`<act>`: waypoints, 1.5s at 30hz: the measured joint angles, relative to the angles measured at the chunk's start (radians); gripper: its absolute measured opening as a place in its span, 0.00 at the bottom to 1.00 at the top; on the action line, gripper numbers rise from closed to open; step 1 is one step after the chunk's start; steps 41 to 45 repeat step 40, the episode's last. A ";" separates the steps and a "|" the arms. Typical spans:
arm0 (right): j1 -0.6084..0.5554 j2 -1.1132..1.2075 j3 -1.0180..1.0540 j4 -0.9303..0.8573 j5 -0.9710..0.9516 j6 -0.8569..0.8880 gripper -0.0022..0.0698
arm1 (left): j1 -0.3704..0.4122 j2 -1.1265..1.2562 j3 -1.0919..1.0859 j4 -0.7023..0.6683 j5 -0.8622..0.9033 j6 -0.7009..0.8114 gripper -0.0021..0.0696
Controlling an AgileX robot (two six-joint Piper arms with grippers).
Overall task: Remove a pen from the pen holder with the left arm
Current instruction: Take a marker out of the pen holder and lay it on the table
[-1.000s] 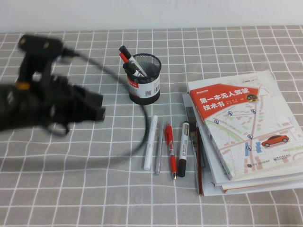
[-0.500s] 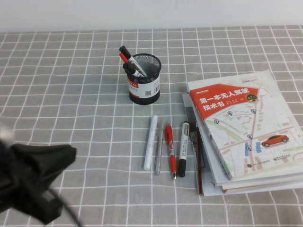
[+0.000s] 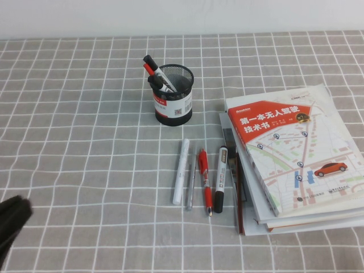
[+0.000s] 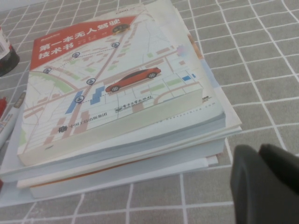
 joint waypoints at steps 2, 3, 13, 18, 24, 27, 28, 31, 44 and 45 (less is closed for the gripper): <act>0.000 0.000 0.000 0.000 0.000 0.000 0.01 | 0.000 -0.061 0.050 0.112 -0.020 -0.168 0.03; 0.000 0.000 0.000 0.000 0.000 0.000 0.01 | 0.000 -0.086 0.071 0.160 -0.023 -0.239 0.03; 0.000 0.000 0.000 0.000 0.000 0.000 0.01 | 0.165 -0.322 0.302 0.374 -0.064 -0.383 0.03; 0.000 0.000 0.000 0.000 0.000 0.000 0.01 | 0.260 -0.324 0.395 0.378 -0.093 -0.253 0.03; 0.000 0.000 0.000 0.000 0.000 0.000 0.01 | 0.271 -0.324 0.475 0.378 -0.118 -0.201 0.03; 0.000 0.000 0.000 0.000 0.000 0.000 0.01 | 0.271 -0.324 0.479 0.378 -0.119 -0.201 0.03; 0.000 0.000 0.000 0.000 0.000 0.000 0.01 | 0.271 -0.324 0.479 0.378 -0.120 -0.201 0.03; 0.000 0.000 0.000 0.000 0.000 0.000 0.01 | 0.271 -0.324 0.479 0.378 -0.122 -0.205 0.03; 0.000 0.000 0.000 0.000 0.000 0.000 0.01 | 0.271 -0.324 0.479 0.378 -0.122 -0.205 0.03; 0.000 0.000 0.000 0.000 0.000 0.000 0.01 | 0.271 -0.324 0.479 0.378 -0.122 -0.205 0.03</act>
